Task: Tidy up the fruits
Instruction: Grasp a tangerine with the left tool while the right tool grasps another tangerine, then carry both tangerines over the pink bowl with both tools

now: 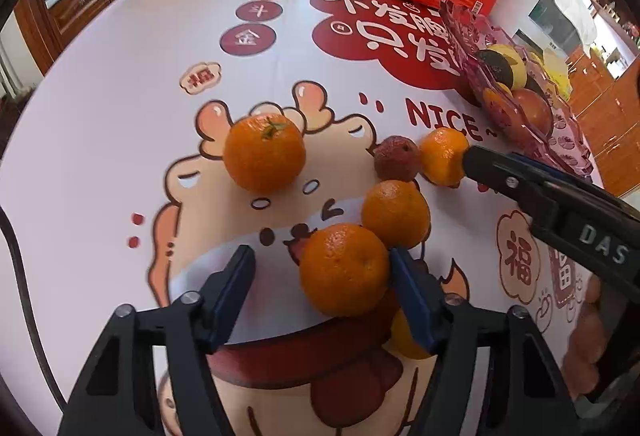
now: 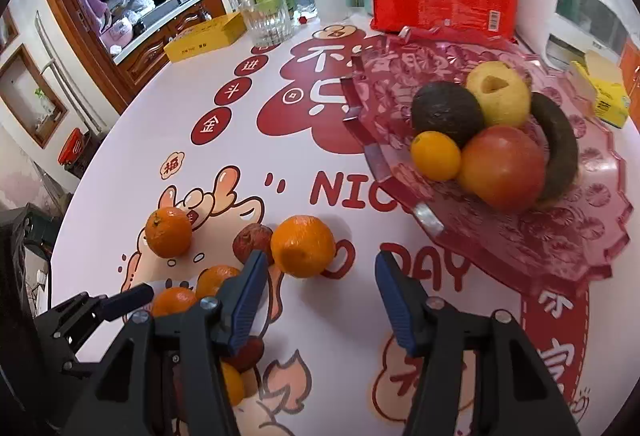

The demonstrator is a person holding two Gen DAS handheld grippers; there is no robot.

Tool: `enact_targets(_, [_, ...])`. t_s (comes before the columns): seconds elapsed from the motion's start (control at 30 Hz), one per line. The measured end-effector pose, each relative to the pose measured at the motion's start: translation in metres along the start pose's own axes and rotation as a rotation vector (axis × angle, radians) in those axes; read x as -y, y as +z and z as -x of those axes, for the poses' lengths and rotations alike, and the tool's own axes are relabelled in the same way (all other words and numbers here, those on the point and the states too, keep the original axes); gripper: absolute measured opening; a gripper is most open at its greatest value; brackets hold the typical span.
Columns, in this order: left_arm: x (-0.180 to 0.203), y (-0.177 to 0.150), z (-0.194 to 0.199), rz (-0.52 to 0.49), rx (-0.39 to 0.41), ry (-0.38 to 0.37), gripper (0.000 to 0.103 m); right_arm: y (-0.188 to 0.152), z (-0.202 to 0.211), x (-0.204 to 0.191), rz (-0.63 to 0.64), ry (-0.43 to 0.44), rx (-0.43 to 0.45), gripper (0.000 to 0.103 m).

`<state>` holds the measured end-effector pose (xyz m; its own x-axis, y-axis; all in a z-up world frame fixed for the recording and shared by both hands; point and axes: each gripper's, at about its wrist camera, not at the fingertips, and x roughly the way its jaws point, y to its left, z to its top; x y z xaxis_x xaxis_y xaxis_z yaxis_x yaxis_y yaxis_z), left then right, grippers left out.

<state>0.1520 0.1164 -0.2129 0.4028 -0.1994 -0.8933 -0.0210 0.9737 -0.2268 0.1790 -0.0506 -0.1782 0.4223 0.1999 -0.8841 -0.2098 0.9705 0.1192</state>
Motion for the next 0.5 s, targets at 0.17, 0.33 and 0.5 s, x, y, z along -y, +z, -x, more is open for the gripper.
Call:
enact_targets(0.17, [0.002,0.001,-0.001,0.012,0.008,-0.028,0.049,0.004,-0.015,0.0,0.019,0.02,-0.026,0.057])
enact_targets(0.33, [0.003,0.002,0.001,0.024,0.012,-0.021,0.042,0.007,-0.03,-0.002,0.036,0.058,-0.049,0.051])
enact_targets(0.5, [-0.008,0.004,0.003,0.068,0.014,-0.009,0.042,0.011,-0.034,-0.006,0.059,0.084,-0.042,0.042])
